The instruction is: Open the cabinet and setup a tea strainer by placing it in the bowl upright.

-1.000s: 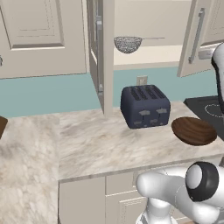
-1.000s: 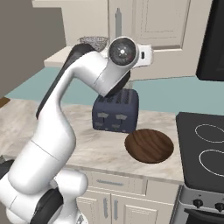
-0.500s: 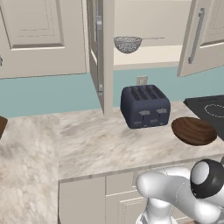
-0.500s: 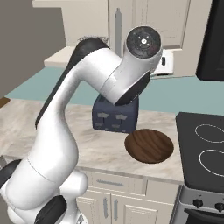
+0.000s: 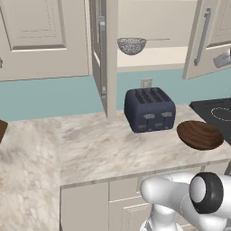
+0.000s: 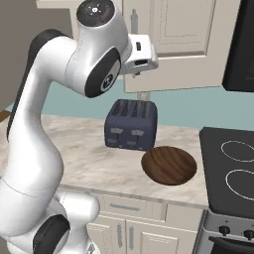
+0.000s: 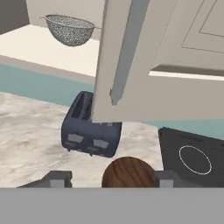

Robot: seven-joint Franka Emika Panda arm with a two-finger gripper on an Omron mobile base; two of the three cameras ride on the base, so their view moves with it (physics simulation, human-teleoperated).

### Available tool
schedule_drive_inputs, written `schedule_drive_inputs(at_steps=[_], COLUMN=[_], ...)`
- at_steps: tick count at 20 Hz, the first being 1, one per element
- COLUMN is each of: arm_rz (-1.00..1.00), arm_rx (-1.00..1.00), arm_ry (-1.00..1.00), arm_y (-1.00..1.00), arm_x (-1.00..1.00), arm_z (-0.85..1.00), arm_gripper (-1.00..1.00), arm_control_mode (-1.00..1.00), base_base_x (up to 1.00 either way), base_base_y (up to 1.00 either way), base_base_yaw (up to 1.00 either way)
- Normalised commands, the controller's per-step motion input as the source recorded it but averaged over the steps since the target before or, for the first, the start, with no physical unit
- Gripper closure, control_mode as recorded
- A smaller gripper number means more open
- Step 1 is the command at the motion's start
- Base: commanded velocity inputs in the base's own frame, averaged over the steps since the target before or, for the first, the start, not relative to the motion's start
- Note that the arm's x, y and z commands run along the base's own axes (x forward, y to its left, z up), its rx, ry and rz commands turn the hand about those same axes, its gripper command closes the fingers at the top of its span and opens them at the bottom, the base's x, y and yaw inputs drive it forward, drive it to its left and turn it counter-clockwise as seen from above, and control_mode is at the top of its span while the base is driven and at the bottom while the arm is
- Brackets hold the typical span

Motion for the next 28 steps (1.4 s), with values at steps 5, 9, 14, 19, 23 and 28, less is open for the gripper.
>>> schedule_drive_inputs(at_steps=[5,9,14,19,23,28], arm_rz=[0.0,0.02,0.1,0.09,0.05,0.01], arm_rx=[-0.11,-0.35,-0.34,-0.25,-0.18,-0.15], arm_ry=[0.08,0.03,0.0,0.01,0.09,0.19], arm_y=[0.41,0.48,0.35,0.39,0.15,0.0], arm_x=[0.4,0.34,0.42,0.42,0.46,0.52], arm_z=[-0.24,-0.19,-0.01,0.0,0.0,0.0], arm_gripper=[-1.0,-1.0,-1.0,-1.0,-1.0,-1.0], arm_control_mode=[-1.0,-1.0,-1.0,-1.0,-1.0,-1.0], base_base_x=[0.0,0.0,0.0,0.0,0.0,0.0], base_base_y=[0.0,0.0,0.0,0.0,0.0,0.0], base_base_yaw=[0.0,0.0,0.0,0.0,0.0,0.0])
